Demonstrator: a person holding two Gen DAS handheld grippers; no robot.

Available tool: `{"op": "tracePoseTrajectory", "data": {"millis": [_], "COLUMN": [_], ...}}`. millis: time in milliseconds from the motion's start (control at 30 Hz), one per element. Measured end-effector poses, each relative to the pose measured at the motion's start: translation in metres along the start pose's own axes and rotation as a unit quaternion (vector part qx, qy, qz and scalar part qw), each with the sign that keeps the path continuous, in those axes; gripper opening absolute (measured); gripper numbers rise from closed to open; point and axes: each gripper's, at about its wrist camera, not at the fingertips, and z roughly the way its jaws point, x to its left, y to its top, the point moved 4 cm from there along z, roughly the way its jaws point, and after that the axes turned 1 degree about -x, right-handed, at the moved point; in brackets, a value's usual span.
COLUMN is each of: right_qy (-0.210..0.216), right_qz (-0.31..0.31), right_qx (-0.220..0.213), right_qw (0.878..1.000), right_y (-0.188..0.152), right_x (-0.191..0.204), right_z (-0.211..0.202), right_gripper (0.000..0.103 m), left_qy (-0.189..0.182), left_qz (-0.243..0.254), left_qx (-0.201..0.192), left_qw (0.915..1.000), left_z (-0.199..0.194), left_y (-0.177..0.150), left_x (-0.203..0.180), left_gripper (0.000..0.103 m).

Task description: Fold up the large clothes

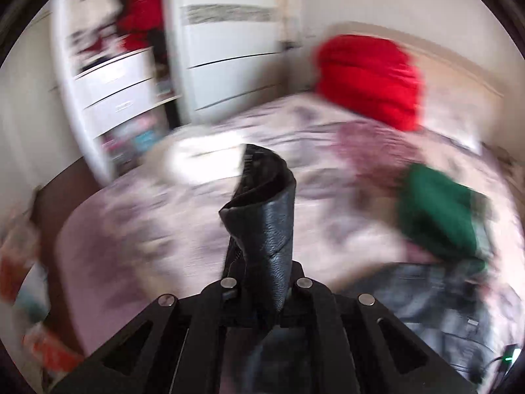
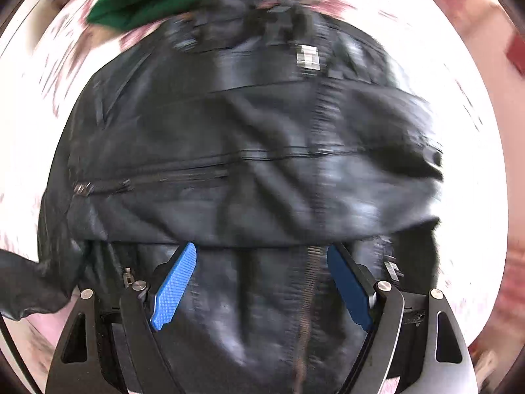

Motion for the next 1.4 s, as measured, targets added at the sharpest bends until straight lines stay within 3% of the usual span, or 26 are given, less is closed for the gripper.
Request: {"op": "tracePoseTrajectory", "data": {"millis": [100,167,233,367,500,533,600,633,667,733,800,867,967,1067,1133,1233,1267,1300,1333,1400], "right_qy": [0.000,-0.004,0.001,-0.002,-0.005,0.004,0.059,0.094,0.119,0.149,0.172,0.200,0.231,0.252,0.247,0.227,0.221,0.203,0.173,0.145], "right_qz": [0.035,0.063,0.092,0.138,0.186,0.195,0.222,0.233,0.241,0.245,0.251,0.253,0.254,0.242,0.217,0.160,0.144,0.112,0.092,0.067], "right_qx": [0.005,0.008,0.015,0.023,0.040,0.045,0.057,0.061,0.063,0.060,0.051,0.041,0.034,0.028,0.027,0.025,0.026,0.031,0.031,0.018], "right_qw": [0.999,0.998,0.996,0.990,0.982,0.980,0.972,0.966,0.961,0.956,0.951,0.946,0.938,0.937,0.944,0.960,0.964,0.972,0.980,0.987], "right_y": [0.005,0.007,0.007,-0.018,-0.038,-0.043,-0.049,-0.052,-0.055,-0.054,-0.045,-0.018,0.015,0.038,0.055,0.057,0.066,0.070,0.066,0.058], "right_x": [-0.069,-0.110,-0.151,-0.210,-0.281,-0.292,-0.315,-0.325,-0.333,-0.353,-0.369,-0.392,-0.402,-0.375,-0.339,-0.286,-0.250,-0.239,-0.220,-0.213], "right_z": [-0.009,-0.010,-0.007,-0.002,0.006,0.006,0.011,0.012,0.011,0.004,-0.003,-0.012,-0.020,-0.025,-0.015,-0.010,-0.003,-0.001,0.001,-0.010], "right_gripper": [0.084,0.084,0.084,0.084,0.084,0.084,0.084,0.084,0.084,0.084,0.084,0.084,0.084,0.084,0.084,0.082,0.068,0.051,0.014,0.010], "left_qy": [-0.080,-0.136,-0.184,-0.232,-0.244,-0.250,-0.249,-0.259,-0.271,-0.287,-0.287,-0.273,-0.204,-0.089,-0.023,0.000,-0.006,-0.009,-0.005,0.008], "left_qz": [0.049,0.086,0.149,0.220,0.286,0.301,0.315,0.310,0.298,0.276,0.256,0.233,0.205,0.179,0.163,0.141,0.135,0.137,0.149,0.183], "left_qx": [0.012,0.030,0.055,0.115,0.160,0.176,0.203,0.218,0.236,0.260,0.269,0.277,0.267,0.256,0.266,0.304,0.312,0.317,0.313,0.291], "left_qw": [0.9955,0.9865,0.9701,0.9407,0.9126,0.9033,0.8933,0.8885,0.8846,0.8798,0.8828,0.8913,0.9193,0.9457,0.9499,0.9423,0.9403,0.9383,0.9378,0.9390], "left_z": [-0.005,-0.010,-0.014,-0.016,-0.015,-0.014,-0.012,-0.011,-0.011,-0.011,-0.013,-0.010,0.008,0.050,0.085,0.135,0.142,0.149,0.152,0.150], "left_y": [-0.008,-0.022,-0.050,-0.108,-0.160,-0.172,-0.184,-0.184,-0.185,-0.179,-0.166,-0.148,-0.123,-0.104,-0.106,-0.125,-0.129,-0.134,-0.135,-0.131], "left_x": [-0.086,-0.144,-0.214,-0.299,-0.353,-0.359,-0.363,-0.362,-0.359,-0.346,-0.319,-0.281,-0.207,-0.126,-0.084,-0.059,-0.059,-0.062,-0.067,-0.078], "left_gripper": [0.003,0.003,0.003,0.004,0.008,0.009,0.012,0.026,0.055,0.088,0.088,0.088,0.088,0.088,0.088,0.091,0.091,0.091,0.091,0.091]}}
